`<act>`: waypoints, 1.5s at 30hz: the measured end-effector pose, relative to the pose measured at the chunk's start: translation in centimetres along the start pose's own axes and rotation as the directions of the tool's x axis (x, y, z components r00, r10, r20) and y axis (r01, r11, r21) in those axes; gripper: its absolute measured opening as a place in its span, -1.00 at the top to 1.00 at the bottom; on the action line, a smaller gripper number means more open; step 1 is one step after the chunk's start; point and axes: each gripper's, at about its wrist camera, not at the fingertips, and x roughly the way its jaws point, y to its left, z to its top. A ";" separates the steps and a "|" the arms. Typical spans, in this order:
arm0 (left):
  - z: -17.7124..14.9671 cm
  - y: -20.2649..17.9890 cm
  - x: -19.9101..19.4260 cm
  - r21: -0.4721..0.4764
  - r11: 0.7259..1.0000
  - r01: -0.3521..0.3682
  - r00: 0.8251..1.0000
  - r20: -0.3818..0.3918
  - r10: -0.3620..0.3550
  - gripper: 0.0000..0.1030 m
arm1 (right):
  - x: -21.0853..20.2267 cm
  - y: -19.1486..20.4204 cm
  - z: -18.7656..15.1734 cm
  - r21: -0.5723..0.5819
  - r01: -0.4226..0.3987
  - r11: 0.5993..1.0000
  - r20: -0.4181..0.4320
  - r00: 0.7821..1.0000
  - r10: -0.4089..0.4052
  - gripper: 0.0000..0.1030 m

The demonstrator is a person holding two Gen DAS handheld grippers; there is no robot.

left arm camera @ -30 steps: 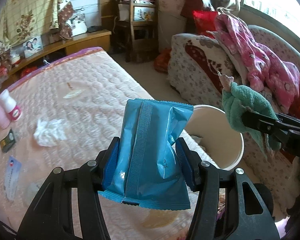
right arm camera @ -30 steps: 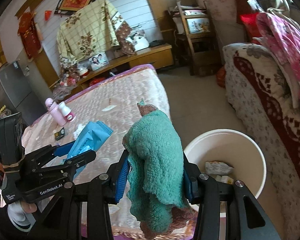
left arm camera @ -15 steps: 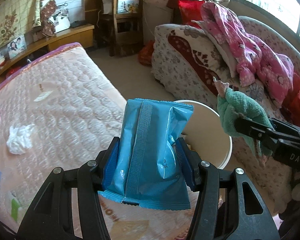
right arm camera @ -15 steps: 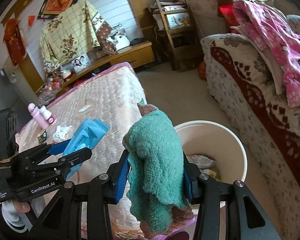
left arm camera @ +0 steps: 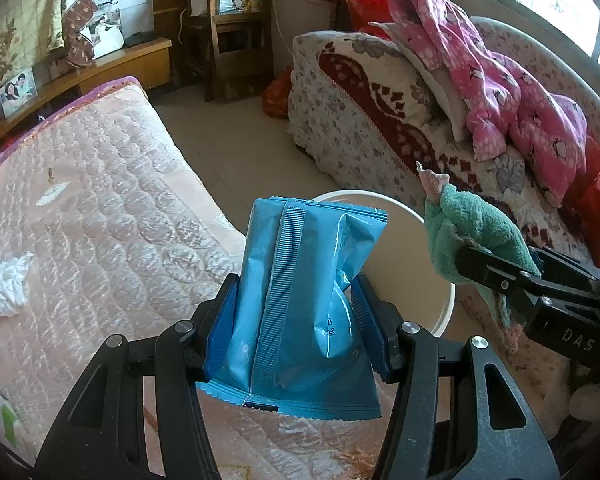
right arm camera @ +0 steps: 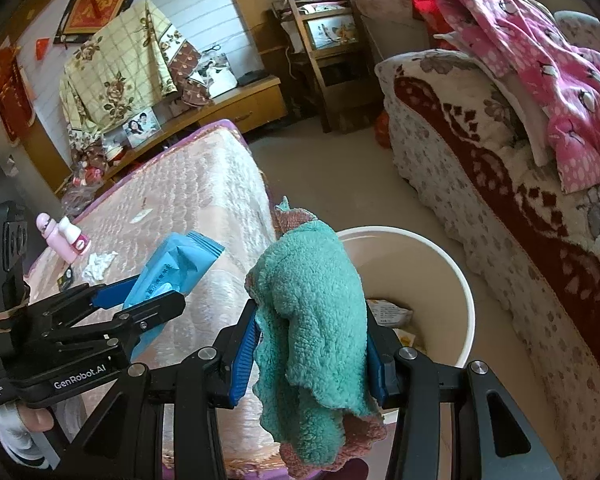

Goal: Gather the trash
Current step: 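Carry the packet and towel over the white bucket and open both tools, then move both open tools back over the bedspread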

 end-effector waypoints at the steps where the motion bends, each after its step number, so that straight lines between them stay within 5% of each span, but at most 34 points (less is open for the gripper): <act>1: 0.1 -0.1 0.2 0.000 1.000 -0.002 1.000 -0.004 0.002 -0.06 | 0.1 -0.1 0.0 -0.001 0.007 1.000 -0.002 1.000 -0.007 0.14; 15: 0.5 -1.0 2.5 -0.015 1.000 -0.002 0.999 -0.041 0.002 -0.08 | 2.1 -2.3 -0.5 0.032 0.056 0.998 -0.030 0.998 -0.055 0.12; 19: 0.7 -0.8 2.8 -0.046 0.998 0.048 0.998 -0.044 -0.051 -0.11 | 2.4 -2.8 -0.4 0.050 0.075 0.996 -0.028 0.997 -0.074 -0.03; 22: 0.8 -0.7 2.9 -0.060 0.995 0.078 0.996 -0.046 -0.081 -0.20 | 2.4 -3.3 -0.3 0.077 0.078 0.994 -0.021 0.997 -0.077 -0.37; 28: 0.8 -0.8 2.8 -0.063 0.993 0.104 0.993 -0.049 -0.108 -0.21 | 2.3 -3.1 -0.4 0.072 0.073 0.995 -0.027 0.997 -0.071 -0.38; 45: -0.6 2.4 -1.6 -0.044 0.999 -0.029 0.999 0.033 0.031 -0.21 | 0.4 1.7 0.4 -0.048 0.089 0.995 0.012 0.996 -0.089 -0.38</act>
